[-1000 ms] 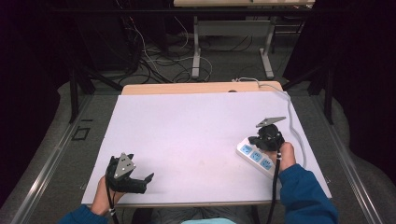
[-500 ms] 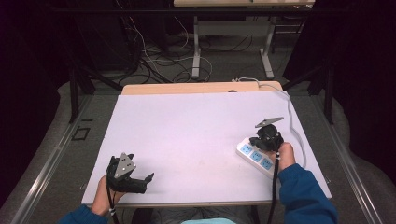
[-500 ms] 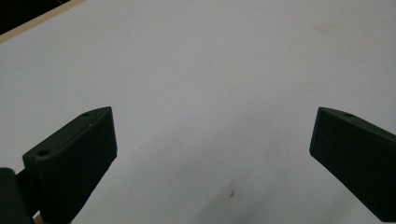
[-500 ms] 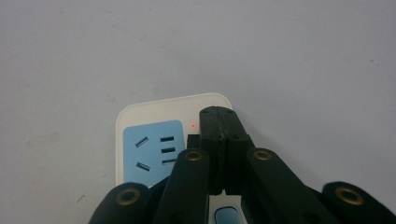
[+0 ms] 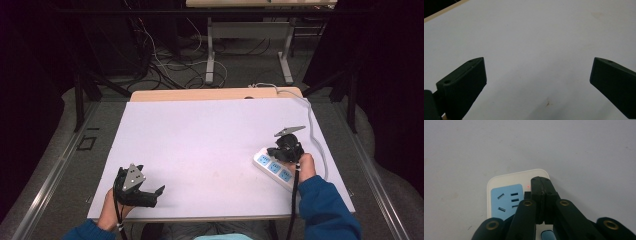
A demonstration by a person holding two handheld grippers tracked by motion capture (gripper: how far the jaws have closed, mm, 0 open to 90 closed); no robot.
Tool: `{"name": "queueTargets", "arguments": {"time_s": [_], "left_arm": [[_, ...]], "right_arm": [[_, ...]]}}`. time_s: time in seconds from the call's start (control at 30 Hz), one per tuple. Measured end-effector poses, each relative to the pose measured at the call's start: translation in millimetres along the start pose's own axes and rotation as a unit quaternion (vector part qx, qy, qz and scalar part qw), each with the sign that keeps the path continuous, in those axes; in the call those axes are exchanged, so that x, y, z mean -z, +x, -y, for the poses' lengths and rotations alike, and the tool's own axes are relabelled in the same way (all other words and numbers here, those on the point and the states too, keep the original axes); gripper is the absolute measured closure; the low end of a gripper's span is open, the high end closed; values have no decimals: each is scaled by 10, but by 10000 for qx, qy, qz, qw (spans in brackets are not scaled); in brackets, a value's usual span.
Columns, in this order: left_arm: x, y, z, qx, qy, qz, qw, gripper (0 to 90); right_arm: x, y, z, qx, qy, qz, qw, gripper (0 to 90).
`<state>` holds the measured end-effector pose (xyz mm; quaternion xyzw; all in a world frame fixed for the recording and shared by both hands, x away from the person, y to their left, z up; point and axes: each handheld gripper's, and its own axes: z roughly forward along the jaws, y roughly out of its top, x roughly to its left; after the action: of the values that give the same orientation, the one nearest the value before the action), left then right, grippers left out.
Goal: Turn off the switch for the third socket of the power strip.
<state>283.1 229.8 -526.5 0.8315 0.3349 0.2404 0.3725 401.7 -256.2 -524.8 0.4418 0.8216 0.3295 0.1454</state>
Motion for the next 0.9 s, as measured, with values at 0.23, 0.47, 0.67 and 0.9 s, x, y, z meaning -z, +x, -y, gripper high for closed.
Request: {"name": "queueTargets", "arguments": {"time_s": [0.23, 0.47, 0.67, 0.9], "left_arm": [[1, -1, 0, -4, 1, -1, 10000, 5], [-1, -1, 0, -11, 0, -6, 10000, 5], [0, -2, 1, -12, 8, -5, 10000, 5], [0, -4, 1, -14, 4, -4, 10000, 5]], "right_arm": [[0, 15, 4, -33, 3, 44, 10000, 900], [1, 11, 9, -37, -10, 26, 10000, 900], [1, 15, 12, -45, -29, 52, 10000, 900], [0, 17, 13, -57, -32, 64, 10000, 900]]}}
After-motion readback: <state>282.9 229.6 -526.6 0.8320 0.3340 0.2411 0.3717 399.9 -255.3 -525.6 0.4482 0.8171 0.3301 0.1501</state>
